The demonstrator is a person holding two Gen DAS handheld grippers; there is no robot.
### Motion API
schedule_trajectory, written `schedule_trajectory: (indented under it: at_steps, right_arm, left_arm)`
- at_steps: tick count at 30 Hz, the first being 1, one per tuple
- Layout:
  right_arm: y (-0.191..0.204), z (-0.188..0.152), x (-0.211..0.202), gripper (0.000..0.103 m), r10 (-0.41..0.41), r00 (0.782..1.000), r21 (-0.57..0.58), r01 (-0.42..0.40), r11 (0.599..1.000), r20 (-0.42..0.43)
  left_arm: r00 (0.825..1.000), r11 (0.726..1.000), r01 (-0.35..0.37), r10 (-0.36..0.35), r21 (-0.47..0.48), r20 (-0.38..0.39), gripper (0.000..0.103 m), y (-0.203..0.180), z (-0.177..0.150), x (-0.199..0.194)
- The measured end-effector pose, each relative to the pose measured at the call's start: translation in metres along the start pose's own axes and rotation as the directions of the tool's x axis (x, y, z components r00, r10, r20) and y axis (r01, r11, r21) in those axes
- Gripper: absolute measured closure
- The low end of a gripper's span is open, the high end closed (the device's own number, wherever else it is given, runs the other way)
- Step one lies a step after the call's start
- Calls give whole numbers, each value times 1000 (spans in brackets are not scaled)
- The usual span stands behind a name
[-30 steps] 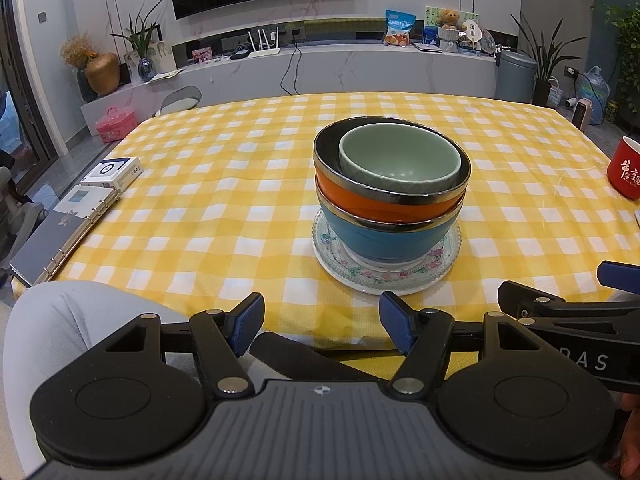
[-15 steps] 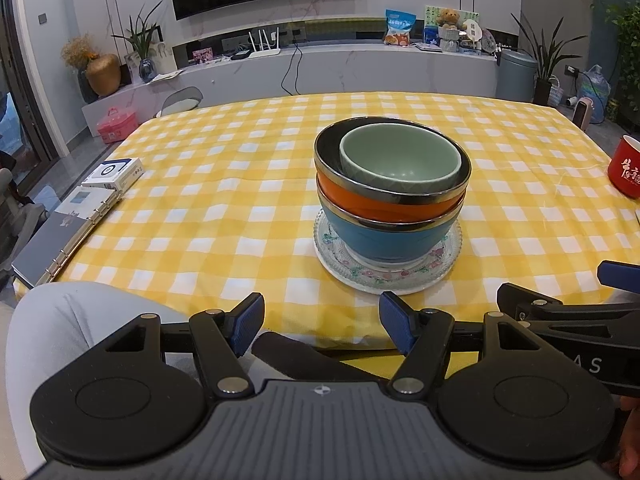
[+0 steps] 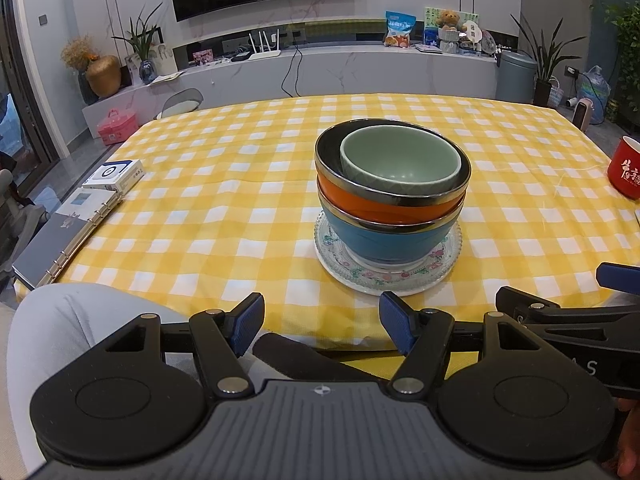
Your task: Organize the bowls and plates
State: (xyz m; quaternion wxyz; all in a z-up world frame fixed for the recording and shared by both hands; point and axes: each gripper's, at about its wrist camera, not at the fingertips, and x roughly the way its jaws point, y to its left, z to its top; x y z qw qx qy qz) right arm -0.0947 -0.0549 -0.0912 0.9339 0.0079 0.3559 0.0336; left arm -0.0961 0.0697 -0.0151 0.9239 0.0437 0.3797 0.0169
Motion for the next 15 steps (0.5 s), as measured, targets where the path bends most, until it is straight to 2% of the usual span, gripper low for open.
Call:
schedule_trajectory:
  at_steps: [15]
  right_arm:
    - [0,-1,1,3,-1,1000,-3,1,1000,-2]
  left_arm:
    - [1000,1000,-9,9,-5,4,26,3,2,-1]
